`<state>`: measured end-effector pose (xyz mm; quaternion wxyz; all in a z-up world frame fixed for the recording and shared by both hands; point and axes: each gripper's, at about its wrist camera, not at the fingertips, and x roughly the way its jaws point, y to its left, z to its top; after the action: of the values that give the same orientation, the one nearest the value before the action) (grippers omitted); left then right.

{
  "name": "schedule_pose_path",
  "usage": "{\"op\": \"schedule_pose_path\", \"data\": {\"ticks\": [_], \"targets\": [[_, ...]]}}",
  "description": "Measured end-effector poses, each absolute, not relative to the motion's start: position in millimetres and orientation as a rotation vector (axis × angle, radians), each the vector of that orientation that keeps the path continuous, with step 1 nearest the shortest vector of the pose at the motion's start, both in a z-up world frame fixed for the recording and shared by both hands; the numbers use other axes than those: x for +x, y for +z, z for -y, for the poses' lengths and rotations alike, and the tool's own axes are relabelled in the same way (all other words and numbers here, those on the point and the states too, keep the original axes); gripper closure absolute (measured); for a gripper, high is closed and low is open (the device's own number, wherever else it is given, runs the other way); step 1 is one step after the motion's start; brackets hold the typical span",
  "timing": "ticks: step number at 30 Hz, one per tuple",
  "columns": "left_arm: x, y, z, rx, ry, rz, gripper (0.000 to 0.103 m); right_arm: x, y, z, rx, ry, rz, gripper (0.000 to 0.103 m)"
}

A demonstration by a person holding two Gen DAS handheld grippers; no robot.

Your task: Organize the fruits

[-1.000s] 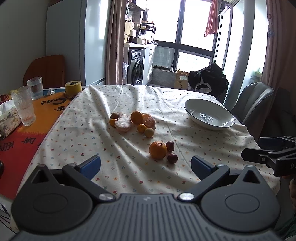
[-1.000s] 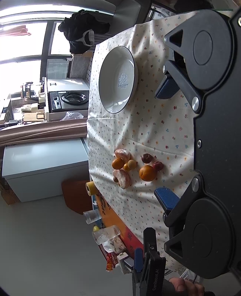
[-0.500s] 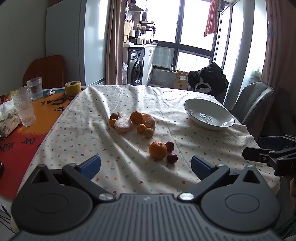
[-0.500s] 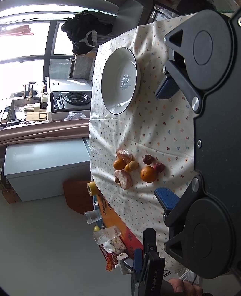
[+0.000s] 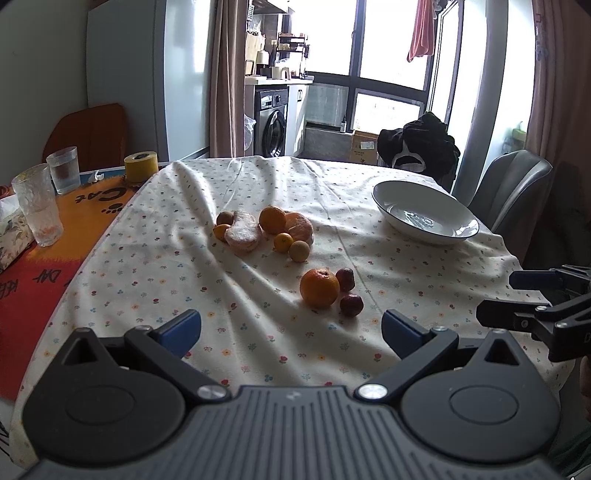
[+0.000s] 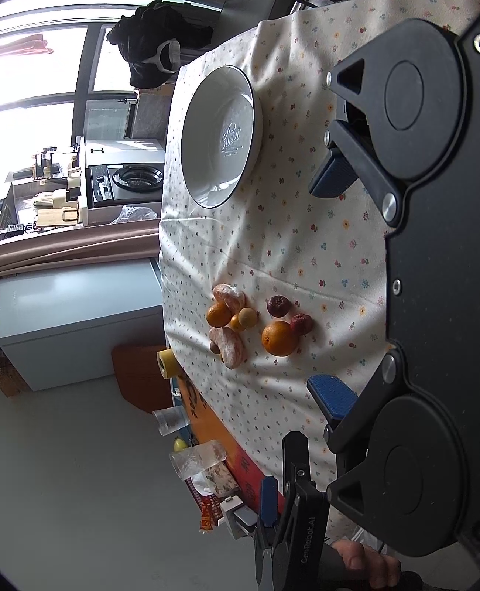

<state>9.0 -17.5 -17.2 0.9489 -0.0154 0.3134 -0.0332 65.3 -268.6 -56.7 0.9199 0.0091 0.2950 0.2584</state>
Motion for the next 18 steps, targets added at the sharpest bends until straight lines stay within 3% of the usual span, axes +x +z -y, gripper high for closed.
{"op": "schedule_pose_path", "data": {"ticks": [10,18], "targets": [[30,-32,17,-0.043,-0.077,-0.628,0.001,90,-71,268,0.074,0.572,-0.641,0.002],[44,-43,17,-0.067,-0.077,-0.634,0.003,108,-84,253,0.074,0.625,-0.691,0.029]]}}
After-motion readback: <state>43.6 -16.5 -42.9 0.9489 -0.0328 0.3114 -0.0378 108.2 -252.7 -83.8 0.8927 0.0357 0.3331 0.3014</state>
